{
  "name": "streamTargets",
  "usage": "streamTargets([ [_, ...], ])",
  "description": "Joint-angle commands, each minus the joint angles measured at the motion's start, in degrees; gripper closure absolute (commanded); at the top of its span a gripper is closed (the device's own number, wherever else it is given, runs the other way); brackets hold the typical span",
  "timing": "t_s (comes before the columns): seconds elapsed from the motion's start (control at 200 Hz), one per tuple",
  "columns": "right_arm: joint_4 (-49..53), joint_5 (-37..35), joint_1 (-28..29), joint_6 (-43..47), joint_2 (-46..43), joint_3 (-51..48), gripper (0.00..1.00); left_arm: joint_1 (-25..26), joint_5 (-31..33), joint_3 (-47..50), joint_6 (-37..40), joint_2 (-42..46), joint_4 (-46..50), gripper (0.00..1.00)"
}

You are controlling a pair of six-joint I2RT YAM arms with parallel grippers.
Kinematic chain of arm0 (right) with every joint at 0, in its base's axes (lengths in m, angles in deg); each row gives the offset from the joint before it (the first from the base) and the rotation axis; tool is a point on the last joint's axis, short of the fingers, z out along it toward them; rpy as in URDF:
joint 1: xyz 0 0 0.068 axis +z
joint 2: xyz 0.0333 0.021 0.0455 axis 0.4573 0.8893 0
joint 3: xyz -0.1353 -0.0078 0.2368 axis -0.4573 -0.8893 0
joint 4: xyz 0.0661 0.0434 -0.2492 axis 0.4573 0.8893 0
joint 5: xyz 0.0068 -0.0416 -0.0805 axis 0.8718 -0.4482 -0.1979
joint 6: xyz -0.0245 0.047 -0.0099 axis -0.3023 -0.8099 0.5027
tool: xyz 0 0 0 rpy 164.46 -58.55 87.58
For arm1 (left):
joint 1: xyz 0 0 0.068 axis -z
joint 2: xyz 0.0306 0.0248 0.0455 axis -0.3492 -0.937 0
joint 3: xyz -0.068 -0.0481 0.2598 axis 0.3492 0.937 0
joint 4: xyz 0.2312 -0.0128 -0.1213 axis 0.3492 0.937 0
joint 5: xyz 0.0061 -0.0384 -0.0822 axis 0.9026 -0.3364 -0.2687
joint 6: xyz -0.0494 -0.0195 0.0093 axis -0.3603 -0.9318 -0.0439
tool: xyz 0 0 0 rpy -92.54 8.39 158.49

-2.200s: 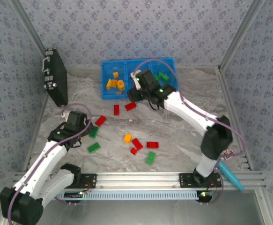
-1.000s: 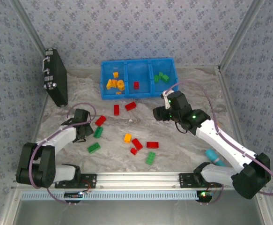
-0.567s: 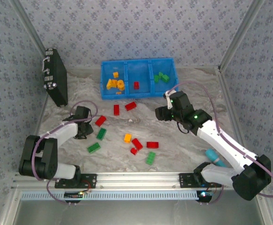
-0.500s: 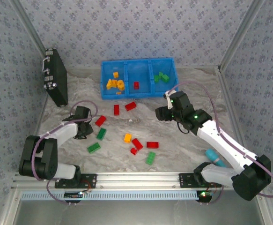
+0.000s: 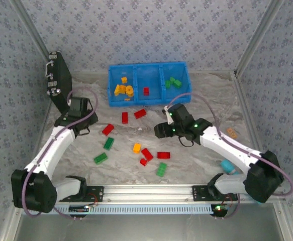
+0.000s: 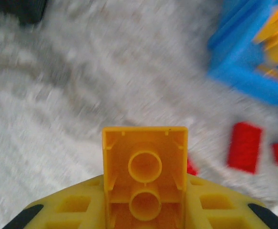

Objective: Sort the legos into containers by color
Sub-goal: Pick up the lego from the middle-left of the table, then place the lego in the container.

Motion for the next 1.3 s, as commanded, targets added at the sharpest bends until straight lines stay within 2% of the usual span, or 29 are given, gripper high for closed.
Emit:
streamTargets([
  [0.0,-7.77,6.73,1.78,-8.36,3.97,-1.61,0.30,2.23,-1.84,-5.82,1.56,-2.01,-0.05,0.73],
  [0.11,-9.69,4.89,6.13,-9.26,10.57,0.63,0.30,5.01,-2.39,-10.82,1.92,-7.57,-4.00,0.73],
  [0.265,-12.36,2.31,10.67,-7.38,17.35,3.87,0.29,6.31,-5.43,-18.91,2.32,-18.30,-9.79,0.73],
  [0.415,-10.57,0.89,13.45,-5.93,23.55,8.29,0.29,6.69,-8.81,-26.42,1.84,-29.43,-13.43,0.74],
  [0.745,-3.58,-3.84,17.99,-5.11,30.32,16.23,0.27,6.86,-13.38,-43.17,1.31,-51.33,-12.72,0.74],
  [0.96,0.23,-7.08,18.65,-5.34,31.49,17.66,0.27,7.21,-14.25,-51.41,1.49,-59.24,-9.89,0.71],
  [1.189,2.40,-8.14,19.17,-6.78,31.03,18.13,0.27,7.35,-13.88,-53.84,1.05,-62.29,-8.65,0.55],
  [1.294,3.14,-8.14,19.54,-7.08,31.47,18.55,0.26,7.31,-13.83,-53.81,1.37,-61.83,-8.45,0.50],
])
